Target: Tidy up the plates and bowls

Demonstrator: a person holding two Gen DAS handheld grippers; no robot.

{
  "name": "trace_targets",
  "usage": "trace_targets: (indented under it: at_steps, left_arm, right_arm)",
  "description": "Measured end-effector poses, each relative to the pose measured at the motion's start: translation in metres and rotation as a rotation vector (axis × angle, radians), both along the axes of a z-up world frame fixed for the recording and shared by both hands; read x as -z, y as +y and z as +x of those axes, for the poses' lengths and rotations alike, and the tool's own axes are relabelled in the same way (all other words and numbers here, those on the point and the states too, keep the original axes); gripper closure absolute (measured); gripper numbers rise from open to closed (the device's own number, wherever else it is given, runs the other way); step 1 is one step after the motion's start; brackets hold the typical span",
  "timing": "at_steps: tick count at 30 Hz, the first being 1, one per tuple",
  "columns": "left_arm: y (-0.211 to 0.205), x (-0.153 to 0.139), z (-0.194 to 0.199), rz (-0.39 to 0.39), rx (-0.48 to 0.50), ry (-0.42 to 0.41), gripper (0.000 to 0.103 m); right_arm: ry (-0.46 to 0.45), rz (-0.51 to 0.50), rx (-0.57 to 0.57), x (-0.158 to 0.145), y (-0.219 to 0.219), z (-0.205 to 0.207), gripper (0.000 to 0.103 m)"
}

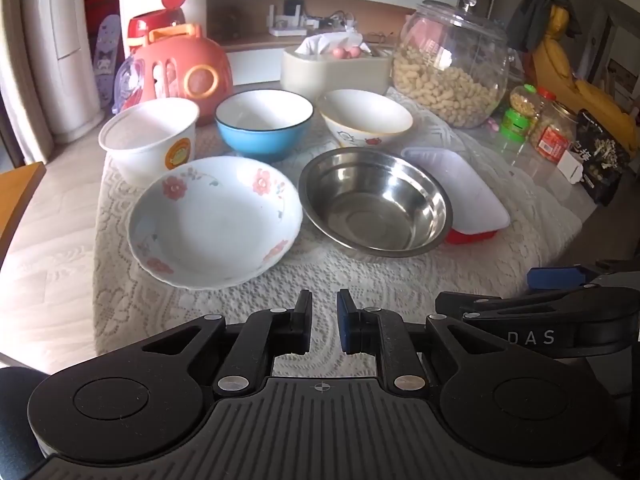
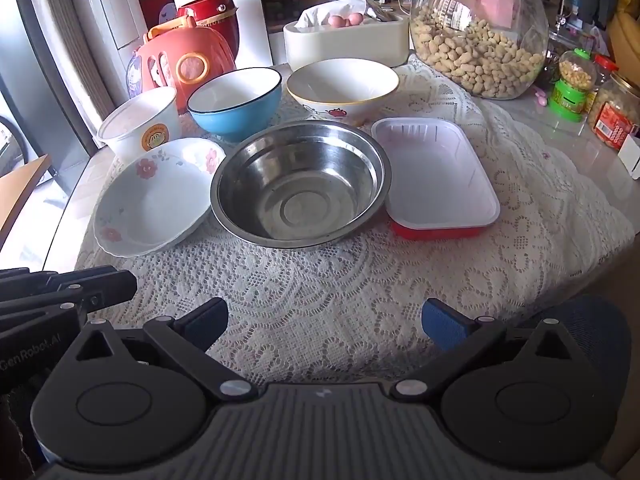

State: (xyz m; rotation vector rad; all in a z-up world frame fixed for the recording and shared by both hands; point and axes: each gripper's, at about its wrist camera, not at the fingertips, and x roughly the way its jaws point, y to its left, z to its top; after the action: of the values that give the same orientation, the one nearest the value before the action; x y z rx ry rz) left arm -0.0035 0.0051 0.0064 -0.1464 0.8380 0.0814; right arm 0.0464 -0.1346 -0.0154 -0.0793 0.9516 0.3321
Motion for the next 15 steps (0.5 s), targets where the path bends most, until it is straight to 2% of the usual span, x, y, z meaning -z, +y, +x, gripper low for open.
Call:
trace_targets:
  at_steps: [15]
  left_arm:
    - [-0.0006, 0.0023, -0.0001, 0.002, 0.000, 0.005, 0.086]
  right_arm:
    - [0.001, 0.005, 0.007, 0.0020, -0.0016, -0.0023, 0.000]
